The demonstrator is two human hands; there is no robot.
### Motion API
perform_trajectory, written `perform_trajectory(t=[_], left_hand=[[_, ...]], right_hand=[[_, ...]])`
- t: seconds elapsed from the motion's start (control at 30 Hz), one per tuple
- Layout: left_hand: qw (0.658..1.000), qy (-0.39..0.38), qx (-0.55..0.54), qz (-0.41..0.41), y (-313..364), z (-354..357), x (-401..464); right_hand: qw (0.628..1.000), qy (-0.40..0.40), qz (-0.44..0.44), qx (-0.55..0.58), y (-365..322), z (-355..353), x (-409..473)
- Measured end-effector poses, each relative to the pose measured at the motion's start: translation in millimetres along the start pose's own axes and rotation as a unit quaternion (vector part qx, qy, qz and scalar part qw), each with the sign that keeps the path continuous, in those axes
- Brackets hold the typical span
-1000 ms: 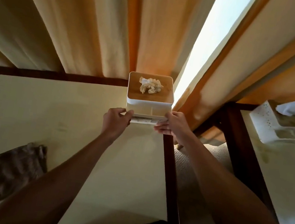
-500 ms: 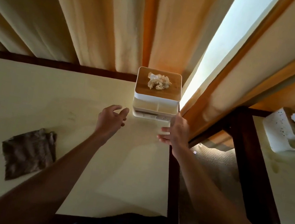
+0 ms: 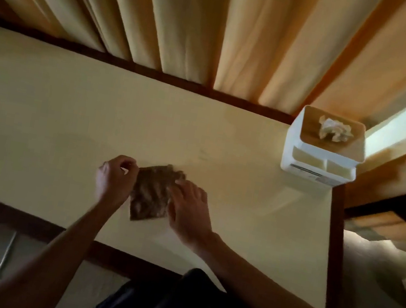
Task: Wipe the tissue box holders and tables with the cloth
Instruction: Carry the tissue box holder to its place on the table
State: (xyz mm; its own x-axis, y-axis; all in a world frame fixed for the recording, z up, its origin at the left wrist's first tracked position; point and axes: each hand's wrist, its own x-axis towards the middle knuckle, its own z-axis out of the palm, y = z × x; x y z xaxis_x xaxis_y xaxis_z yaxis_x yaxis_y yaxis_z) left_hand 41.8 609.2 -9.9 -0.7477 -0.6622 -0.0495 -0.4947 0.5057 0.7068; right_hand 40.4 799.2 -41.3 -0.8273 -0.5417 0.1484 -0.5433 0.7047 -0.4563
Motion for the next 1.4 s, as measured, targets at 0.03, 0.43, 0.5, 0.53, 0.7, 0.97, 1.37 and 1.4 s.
perform_trajectory(t=[0.03,0.43,0.5,0.53,0.7,0.97,1.37,1.4], left_hand=[[1.0,-0.002,0.013,0.008,-13,-9,7],[0.966,-0.094,0.128,0.206,-57,-10,72],[0.959,-0.104,0.134,0.228,-48,0,82],[0.955,-0.11,0.135,0.24,-43,4,86],[0.939,-0.169,0.114,0.276,-31,10,88],[0.886,-0.242,0.105,0.382,-24,30,33],[0.836,-0.349,0.106,0.41,-9,47,-84],[0.839,-0.35,0.102,0.404,-7,48,-92]], right_hand=[[0.999,-0.014,-0.026,-0.013,-11,11,6],[0.978,-0.162,-0.028,-0.129,-27,51,80],[0.974,-0.161,0.034,-0.155,-5,38,106],[0.969,-0.162,0.071,-0.175,8,31,116],[0.935,-0.111,0.289,-0.173,50,3,101],[0.934,-0.025,0.318,-0.159,-29,26,-21],[0.952,-0.116,0.227,-0.17,-26,7,-170],[0.954,-0.125,0.208,-0.176,-21,3,-183]])
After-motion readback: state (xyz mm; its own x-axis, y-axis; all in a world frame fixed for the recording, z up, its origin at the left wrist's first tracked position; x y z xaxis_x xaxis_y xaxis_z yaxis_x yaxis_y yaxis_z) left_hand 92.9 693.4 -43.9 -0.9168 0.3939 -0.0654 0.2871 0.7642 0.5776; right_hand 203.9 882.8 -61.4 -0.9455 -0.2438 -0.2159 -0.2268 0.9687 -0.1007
